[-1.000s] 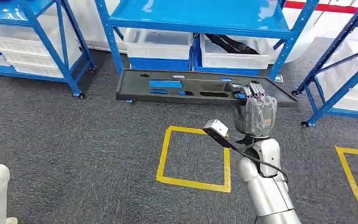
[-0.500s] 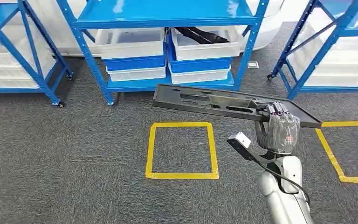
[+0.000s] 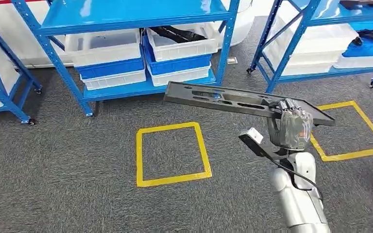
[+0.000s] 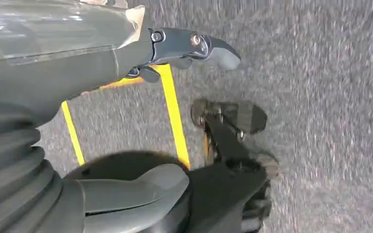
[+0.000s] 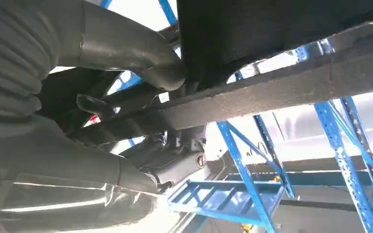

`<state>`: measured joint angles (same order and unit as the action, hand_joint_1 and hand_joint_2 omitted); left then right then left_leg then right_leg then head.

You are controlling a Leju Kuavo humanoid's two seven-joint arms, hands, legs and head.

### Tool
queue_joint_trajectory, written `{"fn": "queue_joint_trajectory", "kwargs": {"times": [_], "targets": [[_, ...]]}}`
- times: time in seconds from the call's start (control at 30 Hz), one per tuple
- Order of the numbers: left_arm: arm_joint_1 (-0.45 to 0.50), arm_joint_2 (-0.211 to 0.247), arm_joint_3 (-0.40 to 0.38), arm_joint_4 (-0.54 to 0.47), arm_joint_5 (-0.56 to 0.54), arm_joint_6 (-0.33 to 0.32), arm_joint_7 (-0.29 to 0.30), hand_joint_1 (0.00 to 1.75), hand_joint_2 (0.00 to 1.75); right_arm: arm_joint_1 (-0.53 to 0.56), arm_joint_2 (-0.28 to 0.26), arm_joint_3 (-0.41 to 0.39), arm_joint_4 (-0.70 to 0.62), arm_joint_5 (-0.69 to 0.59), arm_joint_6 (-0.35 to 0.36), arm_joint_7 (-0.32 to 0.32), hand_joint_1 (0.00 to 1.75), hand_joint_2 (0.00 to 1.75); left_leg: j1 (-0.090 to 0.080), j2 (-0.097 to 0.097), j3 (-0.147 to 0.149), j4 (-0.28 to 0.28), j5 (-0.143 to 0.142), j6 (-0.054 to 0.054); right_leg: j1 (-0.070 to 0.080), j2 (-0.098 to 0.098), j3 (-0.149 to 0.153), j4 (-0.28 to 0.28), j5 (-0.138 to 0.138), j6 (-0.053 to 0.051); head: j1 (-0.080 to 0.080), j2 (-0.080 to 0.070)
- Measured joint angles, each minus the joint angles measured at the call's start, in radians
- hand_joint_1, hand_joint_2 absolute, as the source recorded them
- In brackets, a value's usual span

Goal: Take the parts from the cabinet and place them on the table.

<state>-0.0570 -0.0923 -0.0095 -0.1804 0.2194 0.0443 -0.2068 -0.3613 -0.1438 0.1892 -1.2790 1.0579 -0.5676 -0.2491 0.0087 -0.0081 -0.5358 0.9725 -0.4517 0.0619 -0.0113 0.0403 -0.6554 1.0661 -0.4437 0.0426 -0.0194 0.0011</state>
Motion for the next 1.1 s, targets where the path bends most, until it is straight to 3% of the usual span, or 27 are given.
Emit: {"fn": "queue_joint_trajectory", "kwargs": {"times": [0.07,0.1,0.13,0.17,0.23,0.27,0.3,0.33,0.43,0.47,0.5,0.53,0.6,0.63,0.67,0.7,0.77,0.8,0.83,0.9,0.97,1.0,1.03,1.07,1.1], "targets": [[0.003,-0.001,0.0,0.0,-0.001,0.0,0.0,0.0,1.75,-0.024,0.002,0.002,0.027,0.001,0.0,0.0,1.75,1.75,-0.004,0.027,-0.009,0.001,0.003,0.002,-0.004,-0.026,-0.069,0.166,-0.07,-0.002,0.001,0.0],[0.005,-0.001,0.0,0.0,-0.001,0.0,0.0,0.0,1.75,-0.028,0.003,0.003,0.036,0.001,0.0,0.0,1.75,1.75,-0.005,0.04,-0.012,0.002,0.004,0.002,-0.007,-0.029,-0.096,0.234,-0.092,0.003,0.003,0.0],[0.006,-0.001,0.0,0.0,-0.001,0.0,0.0,0.0,1.75,-0.028,0.003,0.003,0.045,0.002,0.0,0.0,1.75,1.75,-0.005,0.051,-0.013,0.002,0.005,0.001,-0.01,-0.031,-0.096,0.249,-0.093,0.012,0.003,0.0],[0.006,-0.001,0.0,0.0,-0.001,0.0,0.0,0.0,1.75,-0.029,0.003,0.004,0.053,0.002,0.0,0.0,1.75,1.75,-0.005,0.062,-0.014,0.004,0.005,0.0,-0.013,-0.035,-0.07,0.213,-0.079,0.022,0.003,0.0],[0.005,-0.003,0.0,0.0,-0.001,0.0,0.0,0.0,1.75,-0.039,0.003,0.005,0.065,0.002,-0.001,0.0,1.75,1.75,-0.004,0.083,-0.014,0.01,0.002,-0.004,-0.019,-0.061,0.037,0.032,-0.018,0.044,0.003,0.0],[0.004,-0.003,0.0,0.0,0.0,0.0,-0.002,0.0,1.75,-0.05,0.003,0.006,0.071,0.0,-0.002,0.0,1.75,1.75,-0.007,0.095,-0.014,0.017,-0.003,-0.011,-0.019,-0.109,0.088,-0.071,-0.004,0.044,0.003,0.0],[0.004,-0.002,0.001,0.0,0.0,0.001,-0.003,0.0,1.75,-0.062,0.003,0.009,0.08,-0.006,-0.003,-0.002,1.75,1.75,-0.017,0.103,-0.019,0.02,-0.006,-0.018,-0.009,-0.119,0.098,-0.069,-0.004,0.027,0.003,0.0],[0.005,-0.002,0.002,0.0,0.0,0.001,-0.006,0.0,1.75,-0.069,0.003,0.01,0.087,-0.016,-0.005,-0.005,1.75,1.75,-0.017,0.11,-0.02,0.022,-0.005,-0.022,-0.011,-0.099,0.089,-0.068,-0.001,0.012,0.0,0.0],[0.003,-0.002,0.007,0.0,0.004,0.009,-0.012,0.0,1.75,-0.097,0.001,0.016,0.123,-0.039,-0.01,-0.013,1.75,1.75,-0.012,0.135,-0.021,0.023,-0.004,-0.036,-0.011,-0.068,0.078,-0.07,0.01,-0.01,-0.001,0.0],[0.001,-0.002,0.008,0.0,0.008,0.011,-0.014,0.0,1.75,-0.104,0.002,0.018,0.131,-0.043,-0.011,-0.016,1.75,1.75,-0.005,0.094,-0.026,0.036,-0.02,-0.047,-0.019,-0.058,0.077,-0.072,0.013,-0.015,-0.002,0.0],[0.002,-0.002,0.012,0.0,0.008,0.013,-0.015,0.0,1.75,-0.116,0.003,0.022,0.139,-0.046,-0.012,-0.018,1.75,1.75,-0.003,0.047,-0.042,0.076,-0.053,-0.05,-0.02,-0.051,0.073,-0.071,0.017,-0.024,-0.006,0.0],[0.003,-0.003,0.016,0.0,0.008,0.019,-0.016,0.0,1.75,-0.131,0.004,0.028,0.153,-0.049,-0.012,-0.02,1.75,1.75,-0.002,0.02,-0.079,0.157,-0.103,-0.053,-0.018,-0.04,0.069,-0.071,0.02,-0.029,-0.012,0.0],[0.007,-0.004,0.018,0.0,0.01,0.022,-0.016,0.0,1.75,-0.152,0.011,0.04,0.176,-0.052,-0.013,-0.024,1.75,1.75,-0.002,0.008,-0.157,0.321,-0.169,-0.054,-0.014,-0.015,0.058,-0.071,0.026,-0.038,-0.014,0.0],[0.007,-0.004,0.019,0.0,0.011,0.023,-0.016,0.0,1.75,-0.157,0.014,0.044,0.187,-0.053,-0.014,-0.024,1.75,1.75,-0.002,0.008,-0.171,0.349,-0.169,-0.052,-0.012,-0.003,0.057,-0.071,0.029,-0.04,-0.014,0.0],[0.007,-0.004,0.021,0.0,0.011,0.027,-0.016,0.0,1.75,-0.159,0.016,0.047,0.197,-0.053,-0.014,-0.024,1.75,1.75,-0.002,0.007,-0.163,0.33,-0.146,-0.049,-0.011,0.009,0.056,-0.07,0.03,-0.039,-0.014,0.0],[0.006,-0.004,0.023,0.0,0.011,0.029,-0.016,0.0,1.75,-0.163,0.018,0.05,0.208,-0.053,-0.014,-0.024,1.75,1.75,-0.002,0.003,-0.131,0.267,-0.104,-0.045,-0.01,0.022,0.056,-0.069,0.031,-0.036,-0.014,0.0],[0.006,-0.004,0.024,0.0,0.011,0.032,-0.017,0.0,1.75,-0.169,0.021,0.054,0.216,-0.056,-0.014,-0.026,1.75,1.75,-0.002,-0.005,-0.086,0.179,-0.058,-0.041,-0.01,0.034,0.056,-0.068,0.033,-0.034,-0.014,0.0],[0.006,-0.004,0.024,0.0,0.013,0.034,-0.018,0.0,1.75,-0.179,0.025,0.059,0.224,-0.06,-0.015,-0.03,1.75,1.75,0.001,-0.037,-0.035,0.08,-0.015,-0.035,-0.011,0.048,0.055,-0.067,0.034,-0.032,-0.015,0.0],[0.006,-0.004,0.024,0.0,0.015,0.036,-0.019,0.0,1.75,-0.192,0.03,0.063,0.235,-0.064,-0.019,-0.033,1.75,1.75,0.005,-0.085,-0.017,0.04,-0.027,-0.034,-0.004,0.056,0.049,-0.064,0.038,-0.026,-0.015,0.0],[0.006,-0.008,0.024,0.0,0.017,0.038,-0.02,0.0,1.75,-0.213,0.038,0.069,0.251,-0.067,-0.023,-0.036,1.75,1.75,-0.001,-0.058,-0.022,0.04,-0.021,-0.034,-0.009,0.077,0.038,-0.064,0.046,-0.013,-0.014,0.0],[0.004,-0.008,0.024,0.0,0.017,0.038,-0.021,0.0,1.75,-0.215,0.038,0.072,0.26,-0.068,-0.024,-0.037,1.75,1.75,-0.005,-0.037,-0.02,0.036,-0.015,-0.024,-0.013,0.098,0.034,-0.072,0.055,0.0,-0.014,0.0],[0.001,-0.011,0.025,0.0,0.018,0.039,-0.021,0.0,1.75,-0.216,0.039,0.074,0.266,-0.068,-0.024,-0.038,1.75,1.75,0.005,-0.018,-0.019,0.025,-0.003,-0.013,-0.013,0.068,0.02,-0.055,0.048,-0.001,-0.013,0.0],[0.001,-0.011,0.025,0.0,0.018,0.039,-0.021,0.0,1.75,-0.223,0.037,0.075,0.27,-0.067,-0.025,-0.039,1.75,1.75,0.004,-0.012,-0.022,0.025,-0.001,-0.007,-0.003,0.019,0.003,-0.023,0.025,-0.006,-0.007,0.0],[0.001,-0.011,0.025,0.0,0.018,0.038,-0.022,0.0,1.75,-0.231,0.04,0.077,0.276,-0.068,-0.027,-0.039,1.75,1.75,0.003,0.001,-0.025,0.025,0.0,-0.004,-0.003,-0.01,-0.034,0.052,-0.013,-0.011,0.001,0.0],[0.004,-0.013,0.025,0.0,0.018,0.037,-0.022,0.0,1.75,-0.235,0.043,0.081,0.28,-0.067,-0.028,-0.039,1.75,1.75,0.001,0.014,-0.028,0.025,0.001,-0.003,-0.005,-0.022,-0.071,0.136,-0.047,-0.013,0.005,0.0]]}}
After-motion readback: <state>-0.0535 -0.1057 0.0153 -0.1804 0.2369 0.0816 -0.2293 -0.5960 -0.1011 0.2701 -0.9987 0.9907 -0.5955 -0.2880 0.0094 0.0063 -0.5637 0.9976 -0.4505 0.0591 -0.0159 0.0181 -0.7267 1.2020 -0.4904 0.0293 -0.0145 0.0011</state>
